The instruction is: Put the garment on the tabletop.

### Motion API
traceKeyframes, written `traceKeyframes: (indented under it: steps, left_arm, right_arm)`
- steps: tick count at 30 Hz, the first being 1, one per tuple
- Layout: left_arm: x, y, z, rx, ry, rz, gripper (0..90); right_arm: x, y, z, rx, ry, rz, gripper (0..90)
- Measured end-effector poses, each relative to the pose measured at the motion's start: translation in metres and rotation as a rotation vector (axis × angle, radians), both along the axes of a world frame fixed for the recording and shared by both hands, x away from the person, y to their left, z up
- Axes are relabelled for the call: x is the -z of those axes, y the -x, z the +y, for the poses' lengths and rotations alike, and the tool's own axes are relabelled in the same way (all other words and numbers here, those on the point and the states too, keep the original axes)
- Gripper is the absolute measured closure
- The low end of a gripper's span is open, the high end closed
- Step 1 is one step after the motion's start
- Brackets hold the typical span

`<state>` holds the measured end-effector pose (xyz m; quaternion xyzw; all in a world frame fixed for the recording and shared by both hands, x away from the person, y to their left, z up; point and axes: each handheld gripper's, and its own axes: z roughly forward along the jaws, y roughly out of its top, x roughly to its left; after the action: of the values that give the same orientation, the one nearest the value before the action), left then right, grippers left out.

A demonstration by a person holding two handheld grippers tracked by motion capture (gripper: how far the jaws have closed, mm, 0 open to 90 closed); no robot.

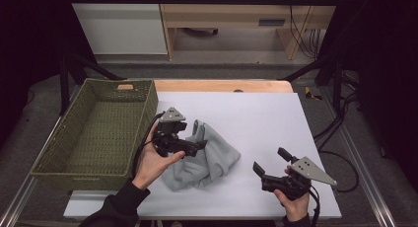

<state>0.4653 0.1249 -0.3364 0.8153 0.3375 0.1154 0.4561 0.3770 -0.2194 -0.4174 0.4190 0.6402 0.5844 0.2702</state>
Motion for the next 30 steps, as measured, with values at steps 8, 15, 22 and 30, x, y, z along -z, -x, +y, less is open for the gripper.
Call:
traceKeyframes:
  steps: [8,15,22,30]
  left_arm:
    - [0.009,0.023,0.015,-0.018,0.084,-0.079,9.6]
    - [0.019,0.035,0.029,-0.041,0.116,-0.113,9.1]
    - [0.031,0.048,0.047,-0.058,0.181,-0.154,9.7]
    - [0.042,0.066,0.063,-0.097,0.209,-0.206,9.0]
  right_arm:
    - [-0.001,0.000,-0.001,0.003,-0.003,0.005,1.7]
    - [-0.001,0.000,-0.001,0.002,0.004,-0.004,1.6]
    - [-0.001,0.001,0.000,0.004,0.000,0.001,1.5]
    - [-0.001,0.002,-0.002,0.001,0.007,-0.004,1.4]
